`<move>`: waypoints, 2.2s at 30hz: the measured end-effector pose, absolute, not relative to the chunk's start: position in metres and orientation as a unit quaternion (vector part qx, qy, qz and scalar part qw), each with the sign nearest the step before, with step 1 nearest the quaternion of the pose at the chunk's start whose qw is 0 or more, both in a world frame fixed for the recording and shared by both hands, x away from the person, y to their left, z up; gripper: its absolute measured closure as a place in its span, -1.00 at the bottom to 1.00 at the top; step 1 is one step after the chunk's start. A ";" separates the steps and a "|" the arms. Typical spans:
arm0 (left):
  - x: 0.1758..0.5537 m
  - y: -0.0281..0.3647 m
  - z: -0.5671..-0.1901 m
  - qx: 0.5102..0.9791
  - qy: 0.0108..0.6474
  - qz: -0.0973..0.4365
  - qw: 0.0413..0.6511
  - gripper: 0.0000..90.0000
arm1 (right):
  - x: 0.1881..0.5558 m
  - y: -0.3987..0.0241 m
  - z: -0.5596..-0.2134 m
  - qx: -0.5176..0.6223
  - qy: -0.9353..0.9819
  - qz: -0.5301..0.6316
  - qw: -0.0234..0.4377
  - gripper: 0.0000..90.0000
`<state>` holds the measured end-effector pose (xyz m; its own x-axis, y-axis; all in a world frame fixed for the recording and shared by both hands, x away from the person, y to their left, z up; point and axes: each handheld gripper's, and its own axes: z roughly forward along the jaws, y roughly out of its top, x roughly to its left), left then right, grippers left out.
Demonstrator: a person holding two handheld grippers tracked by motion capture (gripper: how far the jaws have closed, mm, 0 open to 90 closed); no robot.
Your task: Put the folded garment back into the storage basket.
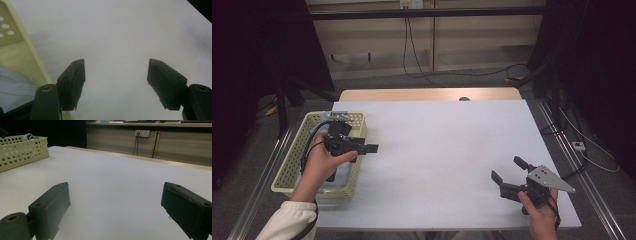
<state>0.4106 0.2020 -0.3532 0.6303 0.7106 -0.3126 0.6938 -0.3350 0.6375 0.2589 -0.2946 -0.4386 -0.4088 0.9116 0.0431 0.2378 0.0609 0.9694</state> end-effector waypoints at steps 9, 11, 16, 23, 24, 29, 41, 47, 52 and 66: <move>0.401 0.191 -0.358 0.825 0.407 0.003 0.393 -0.32 | 0.259 -0.295 -0.439 0.439 0.655 0.525 0.321 -0.80; 0.399 0.189 -0.360 0.824 0.404 0.001 0.397 -0.32 | 0.259 -0.295 -0.439 0.438 0.655 0.525 0.321 -0.80; 0.395 0.188 -0.366 0.822 0.399 -0.006 0.406 -0.32 | 0.259 -0.295 -0.439 0.438 0.656 0.525 0.321 -0.80; 0.389 0.186 -0.368 0.817 0.395 -0.007 0.421 -0.33 | 0.259 -0.295 -0.439 0.438 0.656 0.525 0.320 -0.80; 0.388 0.185 -0.368 0.818 0.391 -0.008 0.421 -0.33 | 0.259 -0.295 -0.439 0.439 0.656 0.525 0.320 -0.80; 0.384 0.183 -0.370 0.818 0.386 -0.006 0.427 -0.33 | 0.258 -0.295 -0.439 0.439 0.656 0.524 0.321 -0.80; 0.377 0.180 -0.381 0.819 0.377 -0.015 0.432 -0.35 | 0.258 -0.296 -0.439 0.439 0.655 0.524 0.321 -0.80; 0.373 0.181 -0.390 0.822 0.372 -0.024 0.431 -0.35 | 0.258 -0.295 -0.439 0.439 0.656 0.524 0.321 -0.80; 0.368 0.182 -0.398 0.820 0.373 -0.026 0.433 -0.36 | 0.258 -0.295 -0.439 0.438 0.657 0.523 0.321 -0.80; 0.362 0.186 -0.412 0.823 0.369 -0.028 0.431 -0.38 | 0.257 -0.295 -0.439 0.439 0.657 0.523 0.320 -0.80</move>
<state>0.3624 0.1857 -0.4122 0.7254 0.5833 -0.3654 0.6322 -0.3547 0.6888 0.2575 -0.2953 -0.4388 -0.4102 0.9112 0.0381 0.2415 0.0683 0.9680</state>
